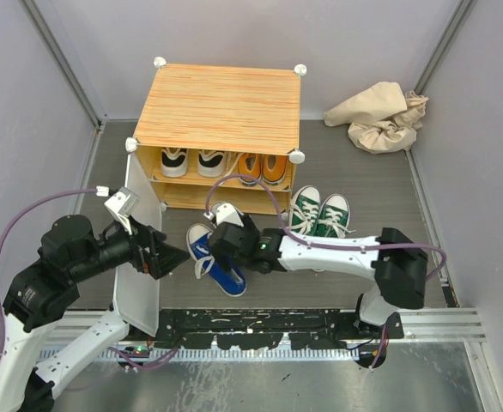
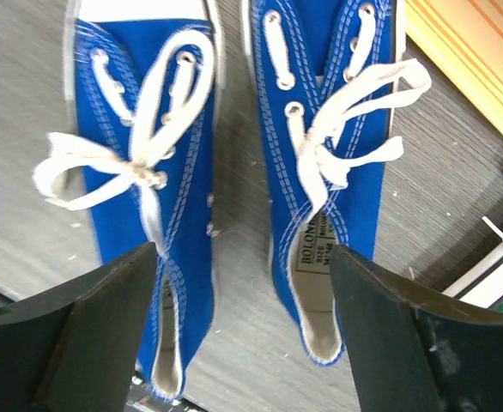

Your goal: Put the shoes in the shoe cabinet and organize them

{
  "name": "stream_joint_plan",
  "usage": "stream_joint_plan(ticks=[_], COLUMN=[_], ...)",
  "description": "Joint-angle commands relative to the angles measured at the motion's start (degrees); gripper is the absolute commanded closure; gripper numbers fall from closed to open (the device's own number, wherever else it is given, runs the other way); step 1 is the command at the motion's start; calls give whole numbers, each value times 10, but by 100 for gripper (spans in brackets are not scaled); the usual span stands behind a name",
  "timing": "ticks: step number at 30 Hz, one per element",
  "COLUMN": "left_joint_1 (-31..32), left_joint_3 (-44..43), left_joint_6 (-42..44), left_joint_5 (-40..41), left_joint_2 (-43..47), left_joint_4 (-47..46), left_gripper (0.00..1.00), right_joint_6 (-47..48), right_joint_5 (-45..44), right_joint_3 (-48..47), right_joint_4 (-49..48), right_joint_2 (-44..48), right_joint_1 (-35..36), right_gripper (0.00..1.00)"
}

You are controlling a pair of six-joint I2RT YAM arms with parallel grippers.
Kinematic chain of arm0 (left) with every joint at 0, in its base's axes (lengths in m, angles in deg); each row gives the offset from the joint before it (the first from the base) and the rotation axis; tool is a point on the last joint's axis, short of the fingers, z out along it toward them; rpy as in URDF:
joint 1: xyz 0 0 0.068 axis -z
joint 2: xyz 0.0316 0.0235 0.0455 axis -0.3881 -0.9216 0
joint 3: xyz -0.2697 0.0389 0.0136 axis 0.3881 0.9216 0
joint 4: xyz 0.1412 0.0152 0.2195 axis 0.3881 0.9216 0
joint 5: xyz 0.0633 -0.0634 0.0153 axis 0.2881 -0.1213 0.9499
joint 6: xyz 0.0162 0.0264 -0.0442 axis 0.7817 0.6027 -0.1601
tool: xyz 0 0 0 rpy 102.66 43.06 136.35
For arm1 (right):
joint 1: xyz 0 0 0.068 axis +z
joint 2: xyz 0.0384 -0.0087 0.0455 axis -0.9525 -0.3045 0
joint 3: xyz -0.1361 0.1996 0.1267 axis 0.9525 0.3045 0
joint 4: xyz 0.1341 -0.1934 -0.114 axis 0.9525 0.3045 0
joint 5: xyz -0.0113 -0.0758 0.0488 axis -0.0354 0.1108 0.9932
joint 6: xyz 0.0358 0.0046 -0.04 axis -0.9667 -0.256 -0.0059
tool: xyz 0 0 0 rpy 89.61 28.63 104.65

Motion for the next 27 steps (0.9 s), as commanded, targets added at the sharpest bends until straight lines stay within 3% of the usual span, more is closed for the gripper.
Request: stream_joint_plan(ticks=[1, 20, 27], left_joint_1=[1, 1, 1], left_joint_3=[-3, 4, 11], left_joint_6=[2, 0, 0], left_joint_5=[0, 9, 11], left_joint_2=[5, 16, 21], left_joint_4=[-16, -6, -4], left_gripper=[2, 2, 2], right_joint_6=[9, 34, 16], right_joint_5=[66, 76, 15], right_joint_3=[29, 43, 56], right_joint_4=[-33, -39, -51], right_joint_2=[73, 1, -45], right_joint_1=[2, -4, -6], right_gripper=[10, 10, 25])
